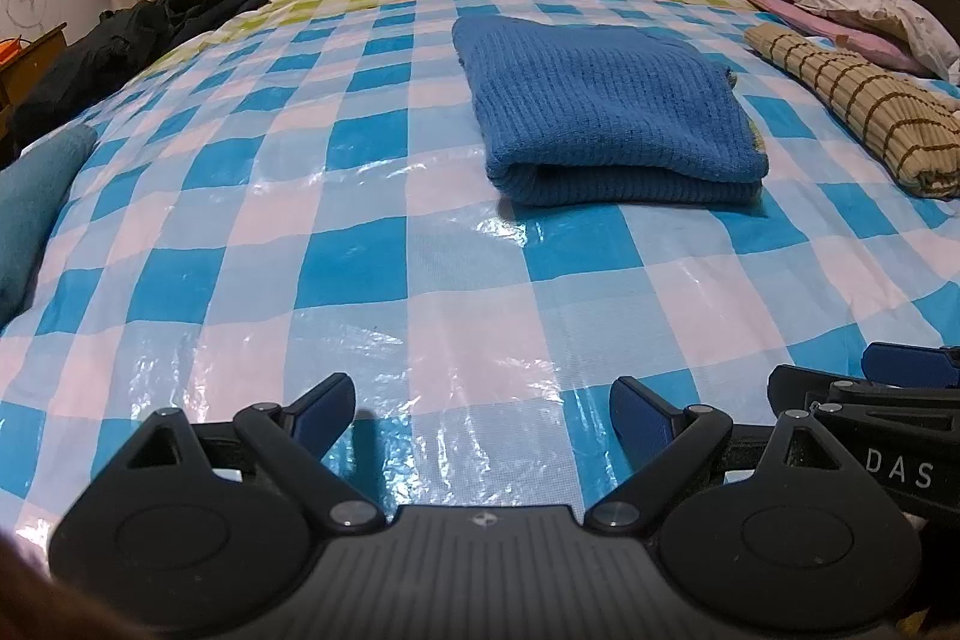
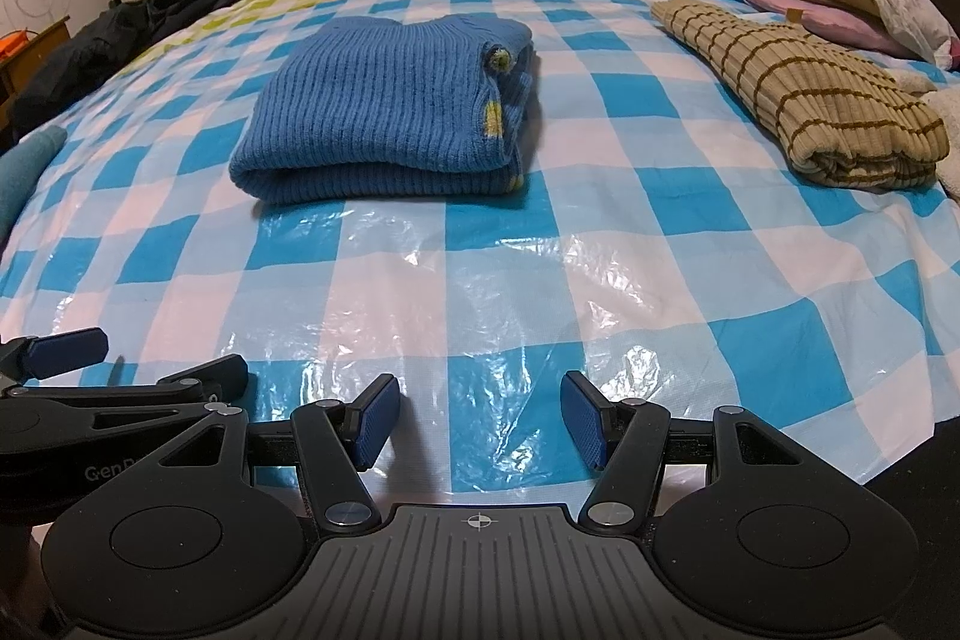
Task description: Fold small clothes
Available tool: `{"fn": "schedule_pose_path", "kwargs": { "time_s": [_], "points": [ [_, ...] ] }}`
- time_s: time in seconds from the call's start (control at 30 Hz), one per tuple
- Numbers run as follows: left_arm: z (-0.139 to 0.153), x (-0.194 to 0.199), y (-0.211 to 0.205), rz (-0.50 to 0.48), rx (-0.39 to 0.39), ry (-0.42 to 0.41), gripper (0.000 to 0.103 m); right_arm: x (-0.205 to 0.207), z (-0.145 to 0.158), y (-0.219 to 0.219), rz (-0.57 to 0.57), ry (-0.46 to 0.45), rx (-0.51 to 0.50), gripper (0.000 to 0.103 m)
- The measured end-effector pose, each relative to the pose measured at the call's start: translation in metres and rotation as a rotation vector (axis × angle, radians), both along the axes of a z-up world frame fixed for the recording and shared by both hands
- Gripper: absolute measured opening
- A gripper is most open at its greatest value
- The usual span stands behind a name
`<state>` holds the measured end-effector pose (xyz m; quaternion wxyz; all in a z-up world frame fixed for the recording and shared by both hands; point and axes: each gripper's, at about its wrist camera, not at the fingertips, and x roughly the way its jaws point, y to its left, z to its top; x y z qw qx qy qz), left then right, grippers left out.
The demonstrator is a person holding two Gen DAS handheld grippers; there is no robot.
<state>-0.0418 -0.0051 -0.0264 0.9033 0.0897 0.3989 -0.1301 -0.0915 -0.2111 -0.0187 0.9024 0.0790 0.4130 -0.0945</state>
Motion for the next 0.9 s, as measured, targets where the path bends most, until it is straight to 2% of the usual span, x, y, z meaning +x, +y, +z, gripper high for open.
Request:
{"fn": "schedule_pose_path", "kwargs": {
  "time_s": [0.9],
  "points": [
    [0.0008, 0.0003, 0.0011, 0.007, -0.005, 0.002, 0.095, 0.0004, 0.0001, 0.0000, 0.001, 0.000, 0.002, 0.060]
  ]
}}
